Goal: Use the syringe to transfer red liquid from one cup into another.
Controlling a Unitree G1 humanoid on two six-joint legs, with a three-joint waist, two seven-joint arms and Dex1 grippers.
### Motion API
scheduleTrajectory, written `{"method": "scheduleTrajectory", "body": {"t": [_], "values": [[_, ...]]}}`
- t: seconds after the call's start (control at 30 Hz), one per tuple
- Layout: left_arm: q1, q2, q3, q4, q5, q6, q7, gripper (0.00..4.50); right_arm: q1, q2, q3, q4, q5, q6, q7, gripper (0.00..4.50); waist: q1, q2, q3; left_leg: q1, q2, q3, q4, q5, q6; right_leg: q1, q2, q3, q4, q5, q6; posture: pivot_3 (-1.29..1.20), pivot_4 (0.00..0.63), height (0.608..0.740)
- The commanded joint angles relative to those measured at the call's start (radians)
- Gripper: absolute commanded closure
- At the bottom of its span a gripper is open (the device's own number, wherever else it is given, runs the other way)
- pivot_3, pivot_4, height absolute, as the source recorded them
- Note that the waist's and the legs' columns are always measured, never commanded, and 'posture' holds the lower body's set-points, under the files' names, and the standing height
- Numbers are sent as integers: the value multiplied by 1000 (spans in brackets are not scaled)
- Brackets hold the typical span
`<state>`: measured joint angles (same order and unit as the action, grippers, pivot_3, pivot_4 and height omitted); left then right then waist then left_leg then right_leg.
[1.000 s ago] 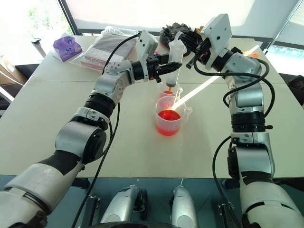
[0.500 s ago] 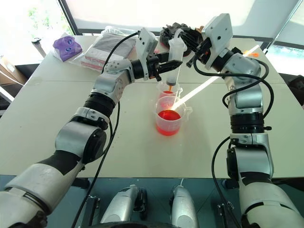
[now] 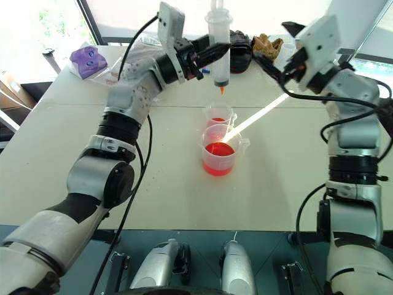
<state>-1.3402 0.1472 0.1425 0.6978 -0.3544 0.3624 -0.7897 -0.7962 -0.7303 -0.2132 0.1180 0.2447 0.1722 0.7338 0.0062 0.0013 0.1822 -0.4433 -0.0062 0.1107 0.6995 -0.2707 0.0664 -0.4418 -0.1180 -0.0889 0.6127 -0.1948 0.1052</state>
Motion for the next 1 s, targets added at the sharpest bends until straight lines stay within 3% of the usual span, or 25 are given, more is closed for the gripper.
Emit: {"method": "scheduleTrajectory", "body": {"t": [0.03,0.23,0.4,0.5,0.63,0.77,0.83,1.0], "values": [[-52,112,15,-121,-19,255,81,2946,63,-69,-80,-224,179,204,55,636,-4,0,0,0,0,0,0,0,0,0,0,0,0,0,0,0,150,740],[-101,294,-33,-86,-25,878,161,2946,173,-157,-144,-519,496,549,83,636,-18,0,0,1,1,-2,-1,0,-1,1,1,0,2,0,0,0,150,740],[79,380,-109,-300,-91,1179,139,2946,295,-196,-150,-713,737,731,71,636,-15,0,0,2,1,-3,0,0,-1,2,0,0,2,0,0,0,150,740],[193,376,-121,-335,-199,1249,207,2946,366,-188,-94,-795,785,754,63,636,-7,-1,0,1,0,-3,0,1,-2,2,-1,0,2,0,0,0,150,740],[292,357,-122,-261,-377,1252,379,2946,397,-184,15,-827,702,725,39,636,1,-1,0,1,0,-4,0,1,-3,0,-3,2,2,0,0,0,150,740],[372,341,-93,-304,-531,1252,545,2946,414,-167,75,-817,652,693,28,636,7,-1,0,1,0,-4,0,1,-4,0,-5,2,2,0,-1,0,150,740],[388,336,-81,-328,-575,1252,611,2013,421,-163,89,-819,640,683,29,597,7,-1,0,1,0,-4,0,1,-5,0,-5,2,2,0,-1,0,150,740],[412,272,44,-408,-589,1252,705,657,423,-149,114,-807,606,663,17,597,8,-1,0,1,0,-4,0,0,-7,0,-5,1,2,0,-1,0,150,740]]}}
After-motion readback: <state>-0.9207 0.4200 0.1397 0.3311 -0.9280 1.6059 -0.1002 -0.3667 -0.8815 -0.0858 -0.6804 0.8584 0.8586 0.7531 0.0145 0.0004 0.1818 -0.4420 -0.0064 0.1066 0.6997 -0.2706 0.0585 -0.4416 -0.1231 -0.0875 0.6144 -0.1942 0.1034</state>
